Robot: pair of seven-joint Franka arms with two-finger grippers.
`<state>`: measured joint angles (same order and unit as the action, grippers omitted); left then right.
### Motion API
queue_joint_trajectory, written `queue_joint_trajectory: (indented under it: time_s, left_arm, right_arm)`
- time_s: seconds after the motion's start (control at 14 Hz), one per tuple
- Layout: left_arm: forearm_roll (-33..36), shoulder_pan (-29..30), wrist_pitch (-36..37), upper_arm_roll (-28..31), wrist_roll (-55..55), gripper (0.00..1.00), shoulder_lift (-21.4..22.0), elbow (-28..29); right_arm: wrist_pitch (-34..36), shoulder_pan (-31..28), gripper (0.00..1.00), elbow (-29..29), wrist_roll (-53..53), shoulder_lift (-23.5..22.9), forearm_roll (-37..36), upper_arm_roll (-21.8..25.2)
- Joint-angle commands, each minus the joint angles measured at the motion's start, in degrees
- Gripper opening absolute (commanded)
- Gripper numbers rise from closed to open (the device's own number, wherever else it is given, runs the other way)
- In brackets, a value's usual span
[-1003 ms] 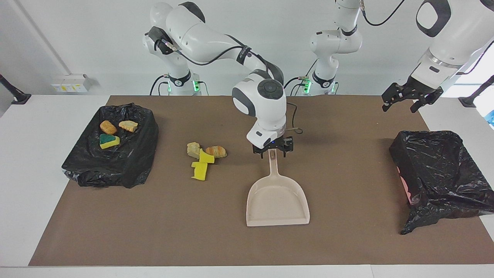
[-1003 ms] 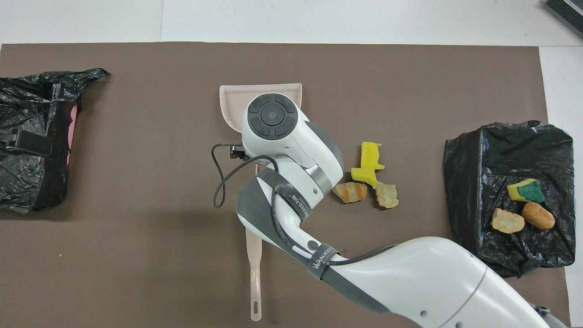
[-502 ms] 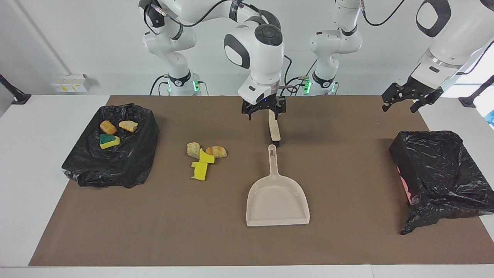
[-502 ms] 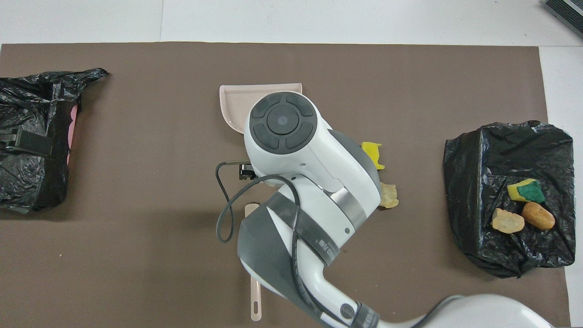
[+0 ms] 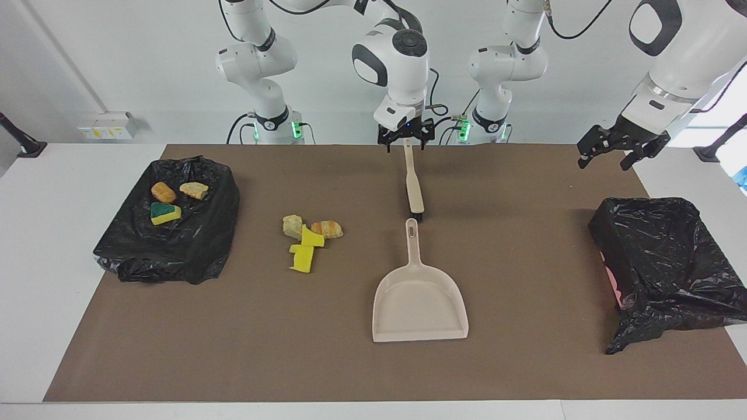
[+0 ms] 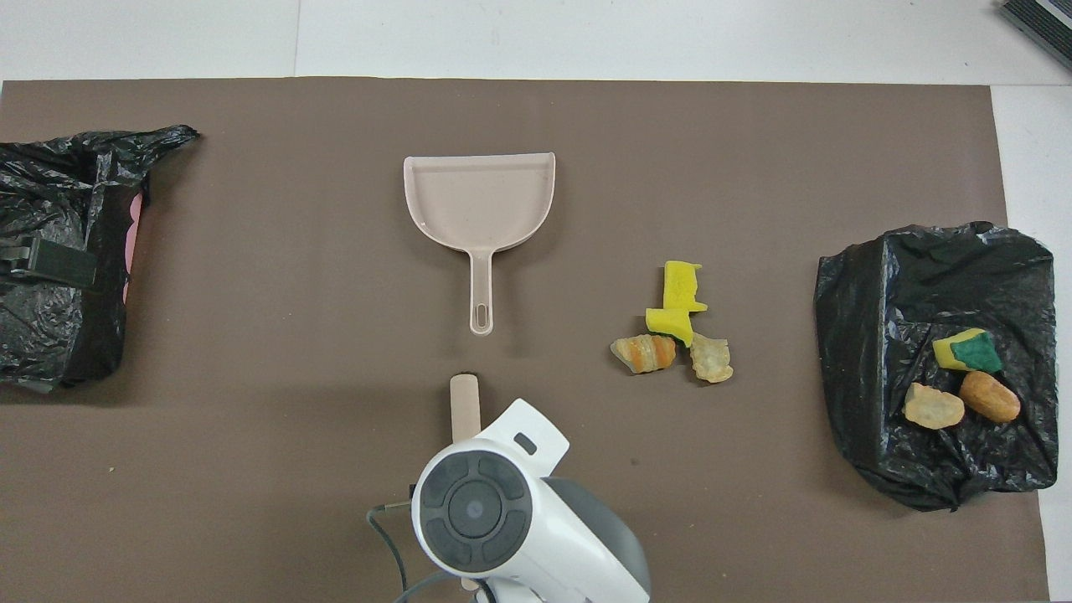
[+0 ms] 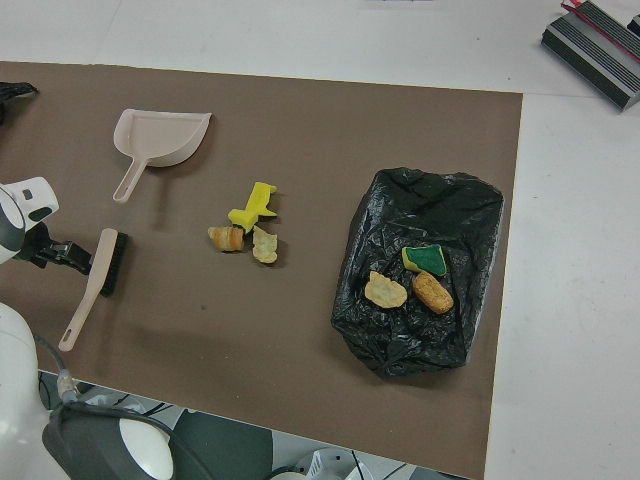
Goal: Sweep and dump trash in bin
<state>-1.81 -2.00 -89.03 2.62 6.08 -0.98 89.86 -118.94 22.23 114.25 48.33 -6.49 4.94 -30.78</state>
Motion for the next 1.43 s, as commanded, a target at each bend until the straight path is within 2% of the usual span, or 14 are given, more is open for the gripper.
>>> queue_joint_trajectory:
  time_s: [0.0,0.14,0.36,0.43,0.5,0.57,0.64,0.79,1.15,1.29,1.36]
  left_arm:
    - [1.11,0.33,1.31,-0.42,-0.63,1.0,-0.69,-1.36]
    - [1.11,0.33,1.31,-0.42,-0.63,1.0,-0.69,-1.36]
    - [1.11,0.33,1.31,-0.33,-0.63,1.0,-0.69,-1.36]
    - [1.11,0.33,1.31,-0.42,-0.63,1.0,-0.69,-1.36]
    - [1.11,0.33,1.31,-0.42,-0.63,1.0,-0.69,-1.36]
    - [1.11,0.33,1.31,-0.42,-0.63,1.0,-0.69,-1.36]
    - [1.11,0.33,1.31,-0.42,-0.63,1.0,-0.69,-1.36]
    - [1.11,0.33,1.31,-0.42,-0.63,1.0,-0.69,-1.36]
    - [1.11,0.33,1.31,-0.33,-0.63,1.0,-0.69,-1.36]
    - [1.11,0.33,1.31,-0.42,-0.63,1.0,-0.69,-1.36]
    - [1.11,0.33,1.31,-0.42,-0.63,1.0,-0.69,-1.36]
  right_arm:
    - [-6.82,3.6,1.0,5.89,3.08,-0.27,1.13,0.37]
    - [-8.84,5.7,1.0,8.17,3.17,-0.8,1.13,0.37]
    - [-11.13,5.63,1.0,10.38,2.82,-0.89,1.04,0.45]
    - [-11.22,5.63,0.95,10.38,2.91,-0.89,1.04,0.45]
    - [-11.48,5.63,0.84,10.29,2.82,-0.98,1.13,0.45]
    - [-12.62,5.37,0.76,10.29,2.65,-1.24,1.13,0.45]
    - [-13.59,5.11,0.61,10.29,2.56,-1.76,1.04,0.45]
    - [-13.86,5.19,0.0,10.21,2.21,-2.03,0.17,0.54]
    - [-12.03,3.97,0.0,7.32,2.2,-3.61,-0.89,0.98]
    - [-5.37,2.04,0.0,3.98,2.82,-3.0,-2.47,1.16]
    - [-0.38,-0.15,0.0,1.79,2.56,-1.08,-2.47,0.98]
